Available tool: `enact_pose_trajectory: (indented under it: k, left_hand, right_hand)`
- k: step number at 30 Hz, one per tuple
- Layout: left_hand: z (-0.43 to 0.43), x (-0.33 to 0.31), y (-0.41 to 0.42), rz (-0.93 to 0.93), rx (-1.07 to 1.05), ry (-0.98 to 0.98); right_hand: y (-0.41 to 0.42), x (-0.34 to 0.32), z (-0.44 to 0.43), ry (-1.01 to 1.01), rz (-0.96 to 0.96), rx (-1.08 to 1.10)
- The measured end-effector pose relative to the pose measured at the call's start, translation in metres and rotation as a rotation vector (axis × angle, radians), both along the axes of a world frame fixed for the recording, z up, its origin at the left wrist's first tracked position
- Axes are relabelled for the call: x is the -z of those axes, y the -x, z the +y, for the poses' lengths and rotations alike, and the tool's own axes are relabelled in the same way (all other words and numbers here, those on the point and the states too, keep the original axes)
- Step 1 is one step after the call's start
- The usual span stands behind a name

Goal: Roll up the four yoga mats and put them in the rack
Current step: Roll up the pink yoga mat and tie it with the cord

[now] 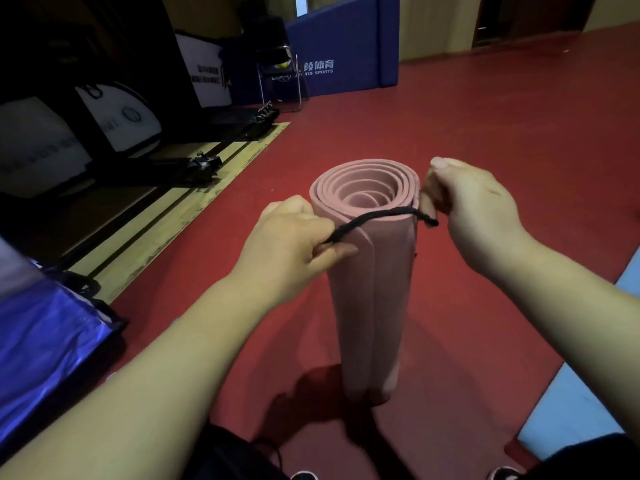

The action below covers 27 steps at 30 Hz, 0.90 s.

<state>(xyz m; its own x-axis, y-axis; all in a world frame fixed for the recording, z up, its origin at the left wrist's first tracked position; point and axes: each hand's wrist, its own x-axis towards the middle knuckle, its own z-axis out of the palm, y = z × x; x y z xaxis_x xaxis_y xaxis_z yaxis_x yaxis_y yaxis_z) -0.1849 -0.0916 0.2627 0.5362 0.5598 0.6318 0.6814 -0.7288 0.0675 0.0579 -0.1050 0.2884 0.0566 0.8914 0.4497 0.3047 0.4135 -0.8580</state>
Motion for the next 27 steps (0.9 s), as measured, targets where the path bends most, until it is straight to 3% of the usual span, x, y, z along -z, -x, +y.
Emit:
enact_pose_trajectory:
  k: [4,7,11,13,18,27]
  left_hand:
    - [0.005,0.006,0.007,0.054,0.026,0.189]
    - [0.010,0.023,0.011,0.232,0.024,0.251]
    - [0.017,0.051,0.006,0.283,0.037,0.400]
    - [0.022,0.056,0.001,0.310,0.023,0.385]
    - [0.024,0.061,-0.012,0.316,0.025,0.396]
    - [0.033,0.057,-0.008,0.207,0.022,0.615]
  right_hand:
    - [-0.014,0.004,-0.006,-0.087,-0.166,-0.134]
    - [-0.019,0.030,-0.008,-0.152,-0.564,-0.209]
    - [-0.015,0.096,-0.010,0.094,-0.919,-0.329]
    - [-0.021,0.108,-0.008,0.195,-0.873,-0.280]
    - [-0.042,0.090,0.009,0.134,-0.326,0.055]
    - [-0.041,0.087,0.016,-0.131,-0.623,-0.054]
